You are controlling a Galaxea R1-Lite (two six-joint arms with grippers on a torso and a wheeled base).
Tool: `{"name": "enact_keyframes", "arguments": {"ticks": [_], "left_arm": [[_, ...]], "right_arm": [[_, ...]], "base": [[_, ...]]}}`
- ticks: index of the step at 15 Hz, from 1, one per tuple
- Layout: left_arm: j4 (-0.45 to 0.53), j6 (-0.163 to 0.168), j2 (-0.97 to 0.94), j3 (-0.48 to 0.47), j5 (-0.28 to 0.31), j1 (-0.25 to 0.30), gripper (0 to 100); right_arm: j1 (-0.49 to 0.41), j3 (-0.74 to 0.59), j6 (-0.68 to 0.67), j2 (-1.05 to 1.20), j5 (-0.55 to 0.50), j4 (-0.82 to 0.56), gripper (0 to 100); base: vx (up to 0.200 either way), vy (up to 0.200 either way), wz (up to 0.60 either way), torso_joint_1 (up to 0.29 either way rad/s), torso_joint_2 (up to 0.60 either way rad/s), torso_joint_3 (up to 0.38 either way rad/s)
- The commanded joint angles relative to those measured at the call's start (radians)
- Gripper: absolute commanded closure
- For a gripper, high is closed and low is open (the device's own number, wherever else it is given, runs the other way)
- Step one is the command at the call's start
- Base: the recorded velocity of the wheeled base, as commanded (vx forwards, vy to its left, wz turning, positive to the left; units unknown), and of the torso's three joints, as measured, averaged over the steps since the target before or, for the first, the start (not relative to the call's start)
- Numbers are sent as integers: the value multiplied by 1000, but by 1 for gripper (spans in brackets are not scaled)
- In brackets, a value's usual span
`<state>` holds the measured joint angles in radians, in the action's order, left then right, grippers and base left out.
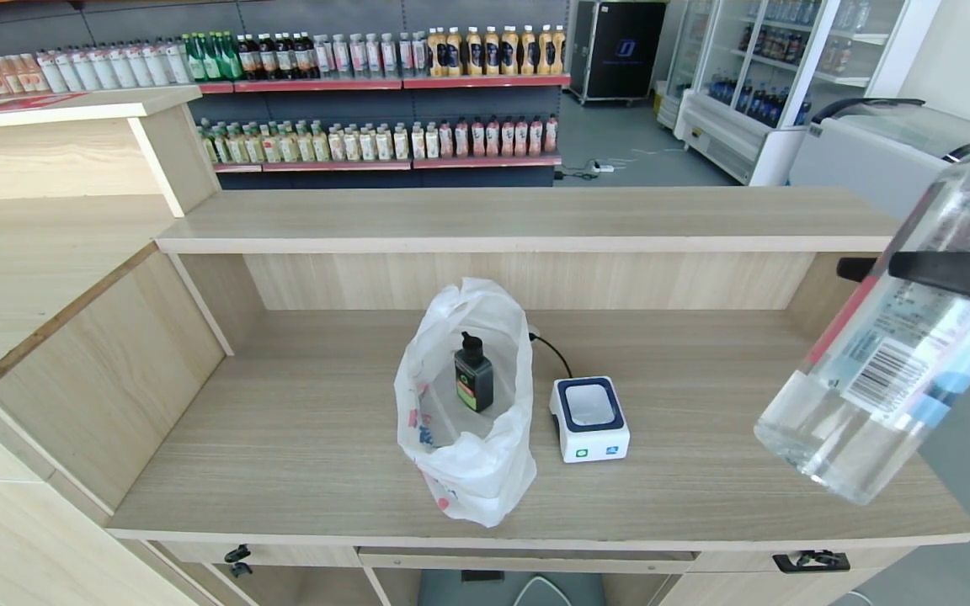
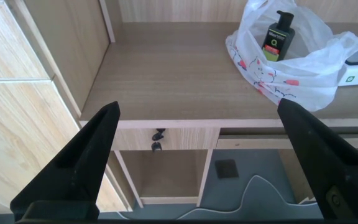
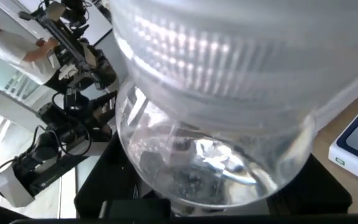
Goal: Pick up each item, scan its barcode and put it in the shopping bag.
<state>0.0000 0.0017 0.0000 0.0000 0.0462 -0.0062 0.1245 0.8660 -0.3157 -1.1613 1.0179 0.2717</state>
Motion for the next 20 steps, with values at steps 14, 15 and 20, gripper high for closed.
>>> {"name": "enact_keyframes", "arguments": {"ticks": [14,15,20], "left_arm": [[0,0,2,0,0,0,0],[0,0,2,0,1,0,0],[0,0,2,0,0,0,0]], "right_arm": [[150,-25,-60,221,-170,-172,100],[158,-12,-63,203,-170,-163,100],[198,1,-63,178,-156,-135,100]], "base": [[0,0,0,0,0,0],[0,0,0,0,0,0],[0,0,0,0,0,0]]}}
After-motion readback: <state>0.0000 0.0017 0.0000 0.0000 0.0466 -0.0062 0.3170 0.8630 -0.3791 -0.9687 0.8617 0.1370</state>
